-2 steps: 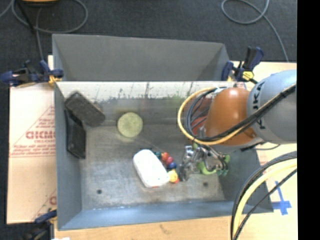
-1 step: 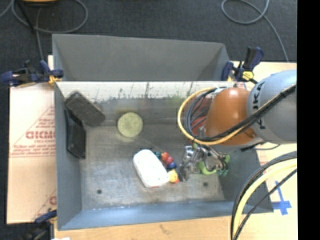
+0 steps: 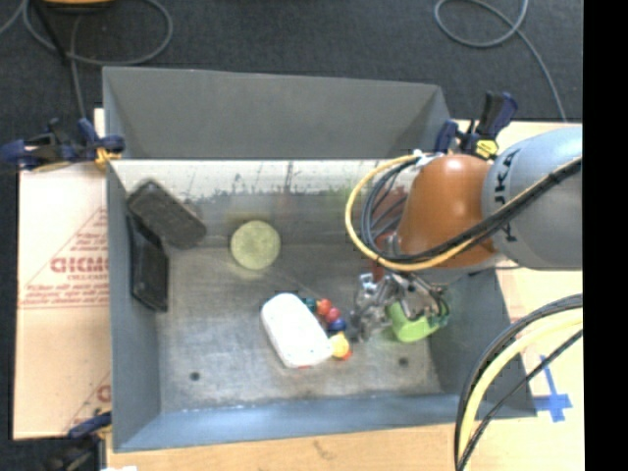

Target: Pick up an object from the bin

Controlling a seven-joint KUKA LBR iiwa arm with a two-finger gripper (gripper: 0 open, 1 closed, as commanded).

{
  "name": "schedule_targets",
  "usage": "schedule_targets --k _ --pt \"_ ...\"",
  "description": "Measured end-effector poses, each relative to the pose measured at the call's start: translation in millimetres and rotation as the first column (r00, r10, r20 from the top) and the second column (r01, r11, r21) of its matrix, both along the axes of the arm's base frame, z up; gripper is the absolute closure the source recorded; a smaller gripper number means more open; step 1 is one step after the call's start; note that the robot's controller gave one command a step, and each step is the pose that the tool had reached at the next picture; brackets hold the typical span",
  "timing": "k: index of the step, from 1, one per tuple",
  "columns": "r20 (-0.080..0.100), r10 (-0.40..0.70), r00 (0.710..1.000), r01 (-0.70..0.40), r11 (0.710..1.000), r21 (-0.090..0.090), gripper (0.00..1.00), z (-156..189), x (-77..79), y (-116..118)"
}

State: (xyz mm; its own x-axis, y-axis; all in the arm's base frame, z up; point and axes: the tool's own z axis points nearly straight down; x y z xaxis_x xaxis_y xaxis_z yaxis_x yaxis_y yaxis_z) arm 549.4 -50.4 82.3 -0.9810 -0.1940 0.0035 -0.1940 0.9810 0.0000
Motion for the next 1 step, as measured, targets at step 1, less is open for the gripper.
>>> schedule_targets --k 1 --pt "0.008 0.144 0.989 -0.144 0.99 -0.001 1.0 23.2 19.5 31.0"
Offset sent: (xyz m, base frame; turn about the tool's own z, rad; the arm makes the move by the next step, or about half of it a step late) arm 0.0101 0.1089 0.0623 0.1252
